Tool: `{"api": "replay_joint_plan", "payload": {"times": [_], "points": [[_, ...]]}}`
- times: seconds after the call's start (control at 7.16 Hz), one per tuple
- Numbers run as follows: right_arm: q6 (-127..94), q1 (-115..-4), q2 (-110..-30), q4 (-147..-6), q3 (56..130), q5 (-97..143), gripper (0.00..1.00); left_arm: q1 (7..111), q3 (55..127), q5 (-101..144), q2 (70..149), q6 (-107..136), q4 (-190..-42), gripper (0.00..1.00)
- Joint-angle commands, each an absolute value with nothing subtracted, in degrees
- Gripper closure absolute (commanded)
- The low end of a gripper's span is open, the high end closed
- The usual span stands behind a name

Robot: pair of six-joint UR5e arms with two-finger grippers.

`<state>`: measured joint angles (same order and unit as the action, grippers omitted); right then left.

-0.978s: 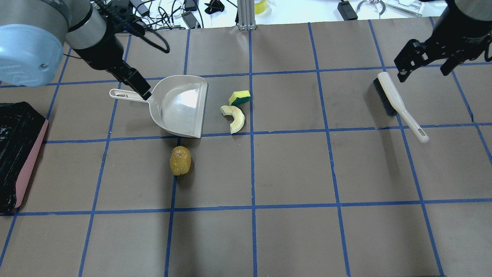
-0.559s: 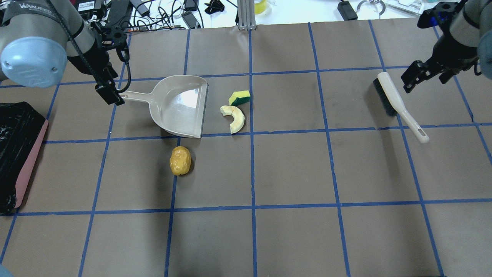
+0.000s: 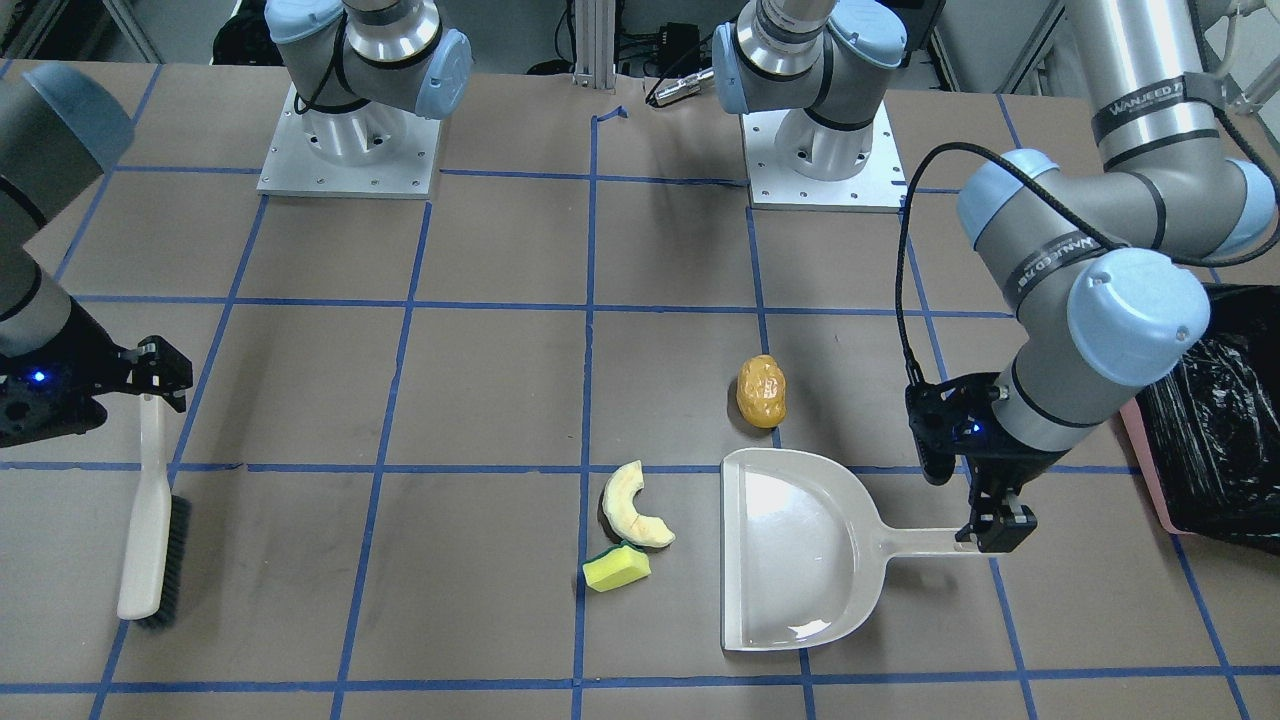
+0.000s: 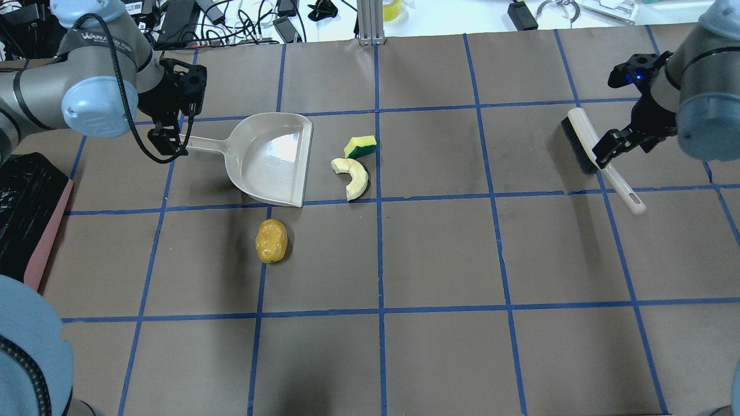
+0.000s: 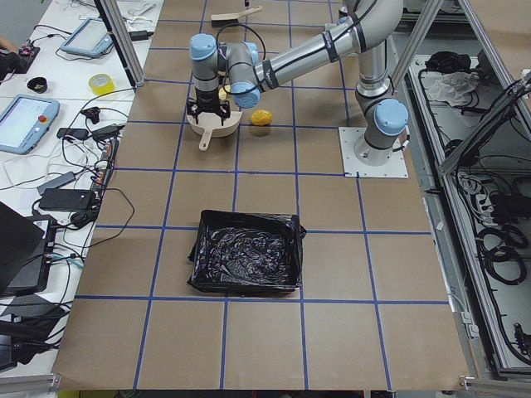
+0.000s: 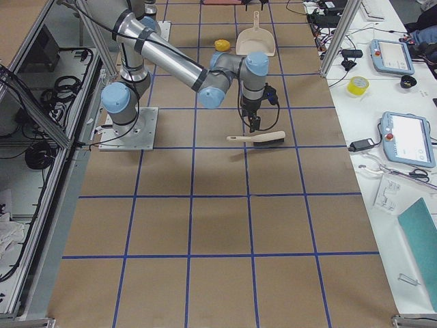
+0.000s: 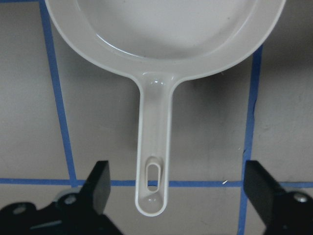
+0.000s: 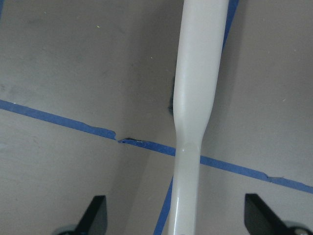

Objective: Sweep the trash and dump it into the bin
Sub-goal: 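Close the left gripper on the dustpan handle while the right gripper grasps the brush handle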

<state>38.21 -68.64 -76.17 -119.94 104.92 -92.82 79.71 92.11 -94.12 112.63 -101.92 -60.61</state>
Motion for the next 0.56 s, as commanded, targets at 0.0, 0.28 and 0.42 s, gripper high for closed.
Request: {"api": "replay_joint_plan", "payload": {"times": [0.0, 0.28, 0.42], "points": [[40.4, -67.1, -73.7, -120.9, 105.4, -95.0, 0.01, 79.7, 89.9, -101.1, 117.4, -102.8, -56.3, 0.13], [40.3, -66.9, -72.4, -121.2, 106.9, -95.1, 0.01, 79.7, 90.8, -100.5, 119.4, -100.5, -55.9, 0.13], [40.0, -66.9, -72.2, -121.1, 107.3, -95.1, 0.01, 79.7, 90.9, -100.4, 119.6, -100.2, -55.9, 0.13]]}}
